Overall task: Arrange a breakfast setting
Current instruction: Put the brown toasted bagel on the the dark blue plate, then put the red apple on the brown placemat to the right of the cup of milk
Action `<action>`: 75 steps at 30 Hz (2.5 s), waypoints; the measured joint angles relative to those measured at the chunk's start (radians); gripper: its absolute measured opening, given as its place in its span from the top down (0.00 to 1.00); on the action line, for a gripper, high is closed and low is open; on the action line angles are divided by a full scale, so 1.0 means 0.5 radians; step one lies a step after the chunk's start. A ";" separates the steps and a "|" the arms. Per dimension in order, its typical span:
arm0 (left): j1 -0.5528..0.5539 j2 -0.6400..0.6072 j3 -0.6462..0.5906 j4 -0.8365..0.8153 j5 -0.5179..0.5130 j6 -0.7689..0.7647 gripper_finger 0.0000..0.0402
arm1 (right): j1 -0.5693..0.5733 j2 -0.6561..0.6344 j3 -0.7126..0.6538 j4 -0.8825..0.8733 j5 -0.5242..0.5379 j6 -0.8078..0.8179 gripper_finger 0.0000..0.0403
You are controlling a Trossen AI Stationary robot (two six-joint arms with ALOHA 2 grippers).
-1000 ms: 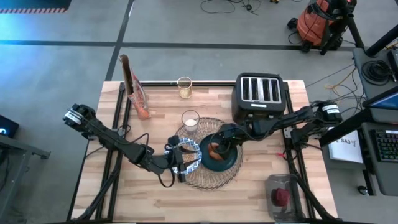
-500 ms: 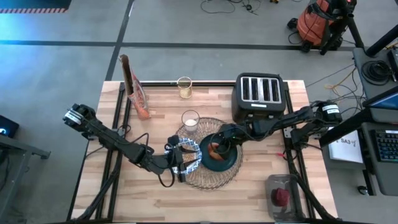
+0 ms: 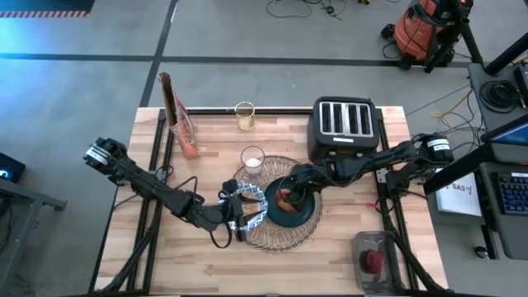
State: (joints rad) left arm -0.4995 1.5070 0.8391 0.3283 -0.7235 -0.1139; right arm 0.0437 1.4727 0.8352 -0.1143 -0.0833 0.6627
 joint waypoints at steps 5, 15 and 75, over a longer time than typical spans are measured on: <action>-0.001 0.000 0.000 -0.001 0.000 0.000 0.69 | -0.001 0.005 0.001 -0.040 0.003 0.009 0.77; -0.001 -0.004 0.000 -0.032 0.002 0.001 0.69 | -0.001 -0.087 0.297 -0.655 0.008 0.018 0.59; -0.021 -0.240 0.000 -0.462 0.333 0.211 0.69 | 1.806 -0.021 0.285 -1.643 -0.477 3.516 0.35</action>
State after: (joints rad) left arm -0.5098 1.3869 0.8391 0.0975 -0.5568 -0.0086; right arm 0.9469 1.4624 0.9778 -0.9356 -0.3220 2.4207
